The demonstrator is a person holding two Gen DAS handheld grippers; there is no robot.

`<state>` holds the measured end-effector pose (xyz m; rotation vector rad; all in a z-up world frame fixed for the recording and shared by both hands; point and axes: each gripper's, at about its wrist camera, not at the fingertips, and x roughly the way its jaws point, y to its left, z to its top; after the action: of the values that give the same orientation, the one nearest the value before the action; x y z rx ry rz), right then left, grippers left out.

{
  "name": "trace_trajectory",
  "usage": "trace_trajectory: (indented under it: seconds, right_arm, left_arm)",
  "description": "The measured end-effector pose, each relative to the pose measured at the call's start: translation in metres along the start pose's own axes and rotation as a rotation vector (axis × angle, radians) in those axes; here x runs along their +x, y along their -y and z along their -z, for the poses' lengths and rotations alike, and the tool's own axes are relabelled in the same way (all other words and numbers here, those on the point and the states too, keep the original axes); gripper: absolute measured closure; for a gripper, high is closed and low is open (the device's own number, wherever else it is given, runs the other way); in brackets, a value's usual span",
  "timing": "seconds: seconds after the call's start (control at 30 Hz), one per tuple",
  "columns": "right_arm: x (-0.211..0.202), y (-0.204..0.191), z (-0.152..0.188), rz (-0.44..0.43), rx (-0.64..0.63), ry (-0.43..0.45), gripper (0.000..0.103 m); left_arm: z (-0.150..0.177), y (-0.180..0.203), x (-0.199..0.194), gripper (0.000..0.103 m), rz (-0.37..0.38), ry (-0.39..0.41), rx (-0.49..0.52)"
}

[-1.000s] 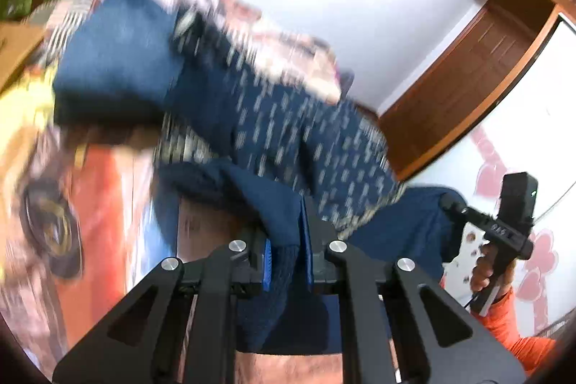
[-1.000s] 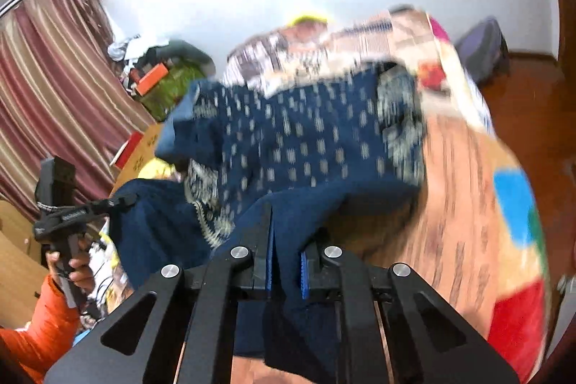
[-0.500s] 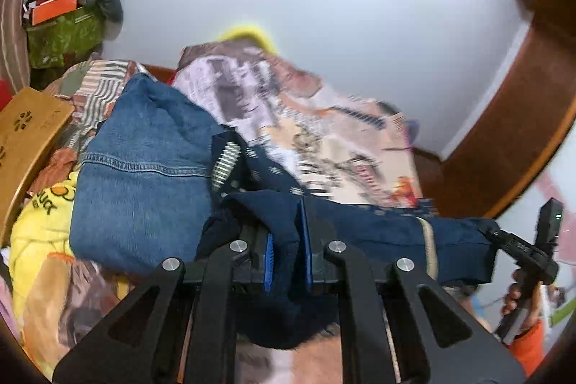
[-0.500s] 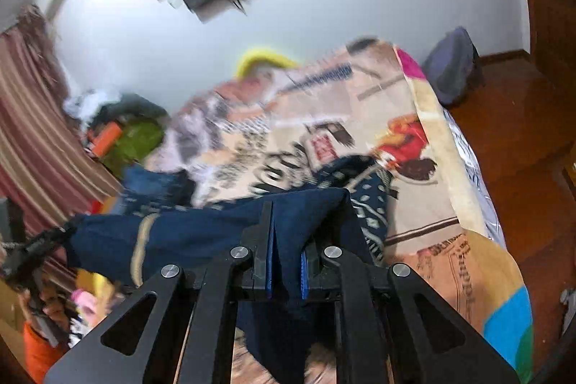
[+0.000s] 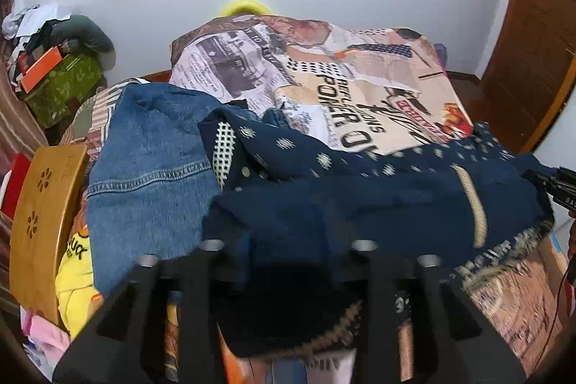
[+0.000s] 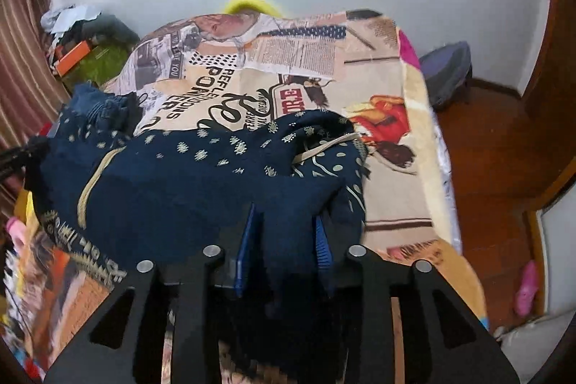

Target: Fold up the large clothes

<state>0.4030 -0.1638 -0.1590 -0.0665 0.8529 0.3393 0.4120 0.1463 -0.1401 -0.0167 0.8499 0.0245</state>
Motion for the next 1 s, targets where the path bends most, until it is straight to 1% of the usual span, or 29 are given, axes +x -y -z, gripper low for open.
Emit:
trace_trajectory:
  seconds: [0.03,0.07,0.1,0.13,0.23,0.3,0.37,0.43,0.5,0.6,0.67,0.73,0.8,0.9,0.97,1.0]
  right_arm:
    - [-0.004,-0.001,0.001,0.008,-0.010,0.004,0.064]
    - [-0.011,-0.004,0.004,0.013,-0.022,0.009,0.057]
    - [-0.016,-0.006,0.005,0.014,-0.030,0.013,0.055]
    - [-0.021,-0.008,0.007,0.014,-0.040,0.018,0.051]
    - [-0.034,-0.016,0.017,0.034,-0.079,0.040,0.049]
    - [-0.039,-0.022,0.025,0.051,-0.108,0.040,0.049]
    - [-0.036,-0.027,0.030,0.048,-0.124,0.026,0.049]
    - [-0.032,-0.030,0.036,0.046,-0.129,0.008,0.049]
    - [-0.024,-0.033,0.041,0.049,-0.127,-0.013,0.049]
    - [-0.006,-0.034,0.045,0.056,-0.119,-0.062,0.049]
    - [-0.001,-0.038,0.046,0.086,-0.138,-0.058,0.049]
    - [0.004,-0.040,0.042,0.117,-0.158,-0.047,0.049]
    - [0.008,-0.040,0.034,0.111,-0.151,-0.047,0.049]
    - [0.017,-0.040,0.019,0.080,-0.165,-0.057,0.049]
    - [0.028,-0.037,0.002,0.067,-0.161,-0.066,0.049]
    - [0.033,-0.036,-0.005,0.074,-0.154,-0.065,0.049]
  left_arm:
    - [0.002,0.002,-0.005,0.037,-0.006,-0.001,0.007]
    - [0.005,0.005,-0.008,0.031,-0.021,0.000,0.016]
    - [0.010,0.010,-0.015,0.020,-0.071,0.008,0.034]
    - [0.014,0.013,-0.020,0.013,-0.105,0.019,0.054]
    - [0.029,0.024,-0.029,0.011,-0.157,0.034,0.138]
    - [0.038,0.027,-0.026,0.011,-0.191,0.014,0.175]
    - [0.051,0.030,-0.019,0.011,-0.205,-0.021,0.207]
    - [0.060,0.029,-0.011,0.011,-0.218,-0.046,0.208]
    - [0.068,0.026,-0.001,0.011,-0.251,-0.069,0.200]
    - [0.071,0.020,0.013,0.011,-0.305,-0.077,0.175]
    - [0.067,0.016,0.019,0.010,-0.330,-0.067,0.166]
    - [0.063,0.015,0.021,0.009,-0.336,-0.053,0.173]
    - [0.054,0.017,0.023,0.009,-0.341,-0.041,0.184]
    - [0.037,0.023,0.020,0.008,-0.340,-0.002,0.207]
    - [0.021,0.027,0.021,0.007,-0.336,0.023,0.227]
    - [0.012,0.028,0.023,0.006,-0.334,0.033,0.232]
